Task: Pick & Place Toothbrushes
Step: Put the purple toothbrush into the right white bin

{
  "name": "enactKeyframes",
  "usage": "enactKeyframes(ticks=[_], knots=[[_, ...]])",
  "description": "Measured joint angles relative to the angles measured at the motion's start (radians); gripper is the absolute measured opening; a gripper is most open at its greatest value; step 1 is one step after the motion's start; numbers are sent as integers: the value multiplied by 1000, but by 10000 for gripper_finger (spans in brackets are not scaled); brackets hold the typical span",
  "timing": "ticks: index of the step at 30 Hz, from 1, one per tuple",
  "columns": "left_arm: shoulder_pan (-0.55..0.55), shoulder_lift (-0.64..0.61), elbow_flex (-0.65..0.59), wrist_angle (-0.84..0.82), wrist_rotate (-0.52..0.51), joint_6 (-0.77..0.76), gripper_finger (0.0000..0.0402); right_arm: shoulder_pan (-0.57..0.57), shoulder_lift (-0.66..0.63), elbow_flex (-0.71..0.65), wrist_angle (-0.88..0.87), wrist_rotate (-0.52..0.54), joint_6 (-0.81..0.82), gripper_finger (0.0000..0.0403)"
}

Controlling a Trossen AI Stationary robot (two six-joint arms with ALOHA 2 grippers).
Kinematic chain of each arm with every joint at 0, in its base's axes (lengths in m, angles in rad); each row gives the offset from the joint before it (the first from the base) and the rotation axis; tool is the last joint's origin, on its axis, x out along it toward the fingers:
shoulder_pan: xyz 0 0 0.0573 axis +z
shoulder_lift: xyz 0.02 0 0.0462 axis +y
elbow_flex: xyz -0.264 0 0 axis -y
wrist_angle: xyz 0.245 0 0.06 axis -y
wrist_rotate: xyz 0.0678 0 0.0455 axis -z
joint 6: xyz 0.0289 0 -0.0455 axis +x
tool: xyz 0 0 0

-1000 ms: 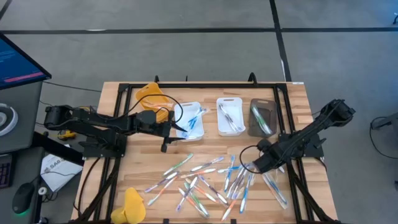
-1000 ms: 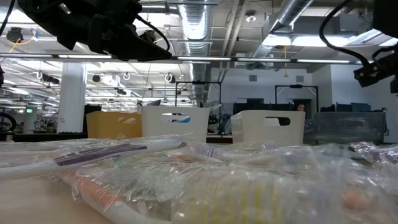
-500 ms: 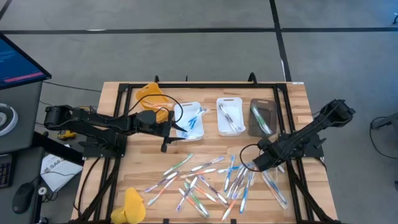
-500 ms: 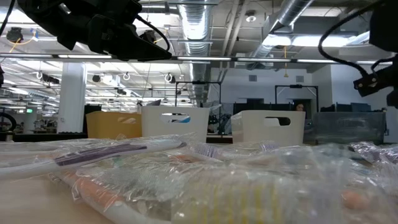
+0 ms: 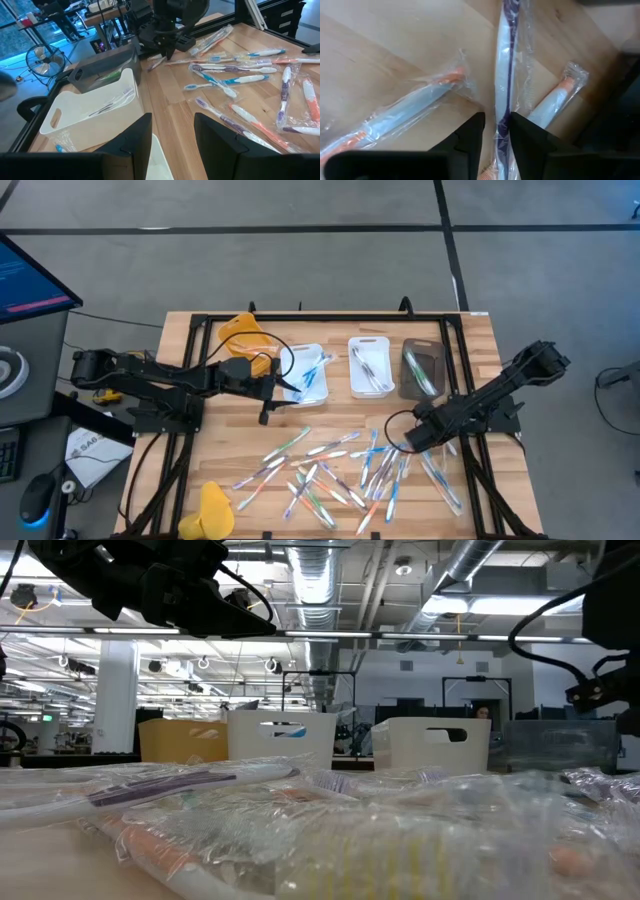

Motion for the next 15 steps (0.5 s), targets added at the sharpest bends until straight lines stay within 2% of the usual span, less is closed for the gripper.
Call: enactKeyframes(ticks=[7, 15], knots=[[0, 0, 0, 0, 0, 0, 141, 0, 7, 46, -11, -4, -29, 18], [0, 0, 0, 0, 0, 0, 141, 2, 6, 81, 58, -1, -37, 9]])
